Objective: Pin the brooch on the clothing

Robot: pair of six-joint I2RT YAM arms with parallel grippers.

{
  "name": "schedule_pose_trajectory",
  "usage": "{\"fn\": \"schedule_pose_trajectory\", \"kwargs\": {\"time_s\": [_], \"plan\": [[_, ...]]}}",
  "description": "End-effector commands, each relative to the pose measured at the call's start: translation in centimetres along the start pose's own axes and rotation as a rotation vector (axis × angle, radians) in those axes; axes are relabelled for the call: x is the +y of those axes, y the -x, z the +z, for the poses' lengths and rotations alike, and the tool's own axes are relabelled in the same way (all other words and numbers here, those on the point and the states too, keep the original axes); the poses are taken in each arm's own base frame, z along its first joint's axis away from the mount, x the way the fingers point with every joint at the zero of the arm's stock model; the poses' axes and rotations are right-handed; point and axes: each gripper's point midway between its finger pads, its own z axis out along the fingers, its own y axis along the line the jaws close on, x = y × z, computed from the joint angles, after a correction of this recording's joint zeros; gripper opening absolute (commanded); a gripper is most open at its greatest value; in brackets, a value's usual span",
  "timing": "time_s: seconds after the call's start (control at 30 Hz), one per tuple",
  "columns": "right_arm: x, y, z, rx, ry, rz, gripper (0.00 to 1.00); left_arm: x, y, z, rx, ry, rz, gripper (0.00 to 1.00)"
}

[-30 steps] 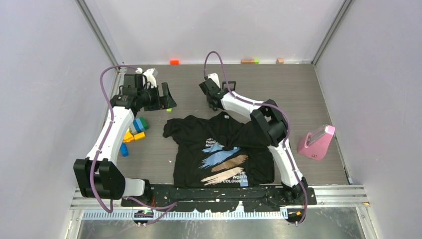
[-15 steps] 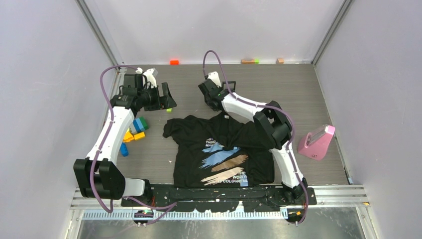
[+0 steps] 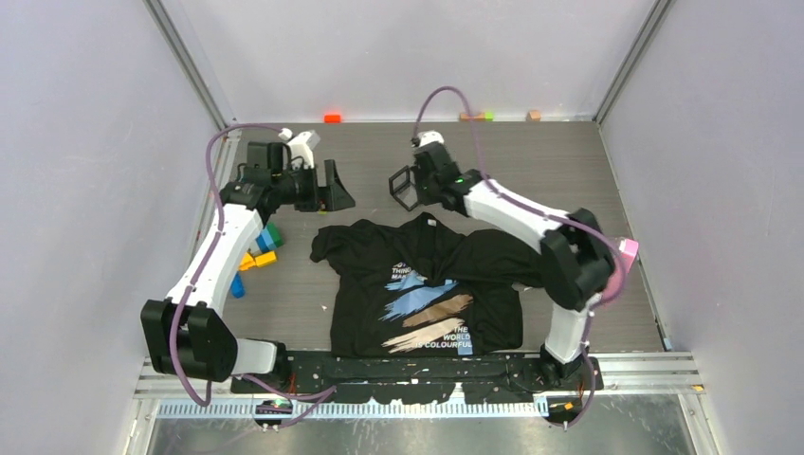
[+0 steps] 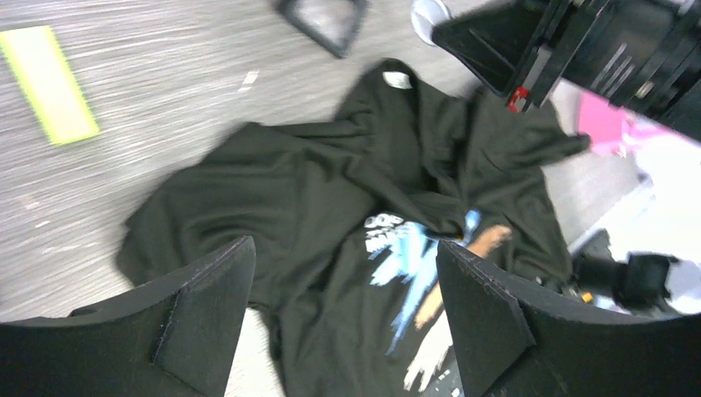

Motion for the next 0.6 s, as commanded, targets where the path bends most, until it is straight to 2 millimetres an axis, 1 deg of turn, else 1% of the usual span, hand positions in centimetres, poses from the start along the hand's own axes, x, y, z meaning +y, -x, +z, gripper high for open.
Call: {"fn": "schedule_pose_trajectory", "kwargs": {"time_s": [0.0,0.03,0.07,0.1,0.13,0.17,0.2,0.23,0.33,0.4,0.5,0.57], "plan": [[3.0,3.5,-7.2,-0.053,0.493,0.123,0.00,-5.8,-0.4,0.4,0.007,-0.244,0.116,0.83],[2.1,3.1,-8.5,-0.046,0.549,0.143,0.00,-6.8,-0.7,0.3,0.012,-0.279,0.137,0.83],[3.1,2.6,-10.2,-0.021,0.668,0.139,0.01,-7.7,-0.9,0.2,0.016,-0.316,0.156,0.83],[2.5,2.0,-11.5,-0.017,0.706,0.139,0.00,-8.6,-1.2,0.1,0.022,-0.358,0.170,0.83],[2.7,2.2,-14.0,-0.030,0.786,0.124,0.00,-9.7,-1.5,-0.1,0.033,-0.412,0.181,0.83],[2.6,0.9,-14.8,-0.001,0.811,0.112,0.00,-10.9,-1.9,-0.3,0.046,-0.478,0.190,0.84],[2.8,0.6,-16.8,-0.006,0.865,0.097,0.01,-12.1,-2.3,-0.7,0.059,-0.540,0.201,0.84],[3.0,0.2,-18.3,0.005,0.913,0.084,0.01,-13.3,-2.7,-1.1,0.077,-0.605,0.210,0.84],[3.2,0.1,-22.8,-0.034,1.012,0.060,0.01,-16.1,-4.2,-2.1,0.116,-0.746,0.251,0.84],[3.4,0.2,-25.2,-0.056,1.070,0.052,0.01,-17.5,-5.1,-2.6,0.136,-0.805,0.276,0.84],[3.5,0.8,-27.7,-0.107,1.119,0.046,0.01,-18.9,-5.7,-3.0,0.149,-0.864,0.284,0.80],[3.6,0.8,-28.6,-0.119,1.150,0.035,0.01,-19.3,-5.6,-3.3,0.141,-0.881,0.277,0.78]]}}
